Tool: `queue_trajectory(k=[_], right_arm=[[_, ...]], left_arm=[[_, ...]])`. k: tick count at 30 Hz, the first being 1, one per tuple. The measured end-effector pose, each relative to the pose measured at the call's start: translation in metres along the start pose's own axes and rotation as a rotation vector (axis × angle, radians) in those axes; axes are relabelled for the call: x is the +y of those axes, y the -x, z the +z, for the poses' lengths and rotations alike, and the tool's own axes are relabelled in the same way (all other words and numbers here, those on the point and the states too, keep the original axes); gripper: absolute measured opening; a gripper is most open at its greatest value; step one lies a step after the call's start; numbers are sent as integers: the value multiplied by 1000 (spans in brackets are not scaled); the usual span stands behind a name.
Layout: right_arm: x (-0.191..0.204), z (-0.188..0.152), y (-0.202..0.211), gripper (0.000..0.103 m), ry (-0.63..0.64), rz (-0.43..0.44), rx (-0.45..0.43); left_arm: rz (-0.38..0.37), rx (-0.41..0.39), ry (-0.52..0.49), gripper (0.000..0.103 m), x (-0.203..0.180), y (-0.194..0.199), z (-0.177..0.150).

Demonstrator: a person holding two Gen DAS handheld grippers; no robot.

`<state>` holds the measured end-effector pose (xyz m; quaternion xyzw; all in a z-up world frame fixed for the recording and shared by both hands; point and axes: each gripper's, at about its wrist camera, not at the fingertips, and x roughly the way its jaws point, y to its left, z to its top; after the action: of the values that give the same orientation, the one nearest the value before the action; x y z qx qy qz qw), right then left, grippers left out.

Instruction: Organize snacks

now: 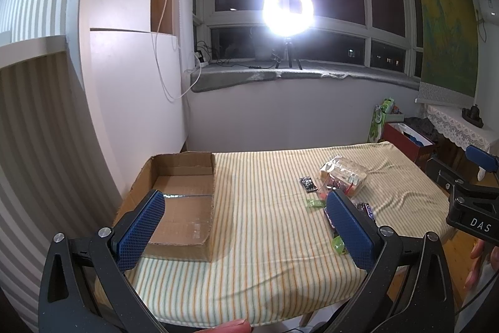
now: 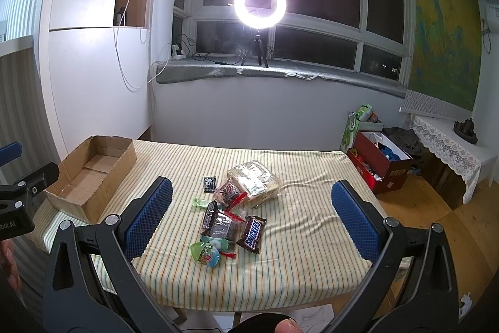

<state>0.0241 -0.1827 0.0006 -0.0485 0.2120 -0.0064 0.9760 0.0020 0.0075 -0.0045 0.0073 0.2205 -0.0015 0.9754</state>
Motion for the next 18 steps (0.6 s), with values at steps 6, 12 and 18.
queue_trajectory(k=[6,12,18], right_arm=[[1,-1,0,103,0,0,-1],[1,0,1,103,-1,1,-1],[2,0,1,103,0,-1,0]], left_arm=[[1,2,3,103,2,0,1],[0,2,4,103,3,0,2],[1,2,3,103,3,0,1]])
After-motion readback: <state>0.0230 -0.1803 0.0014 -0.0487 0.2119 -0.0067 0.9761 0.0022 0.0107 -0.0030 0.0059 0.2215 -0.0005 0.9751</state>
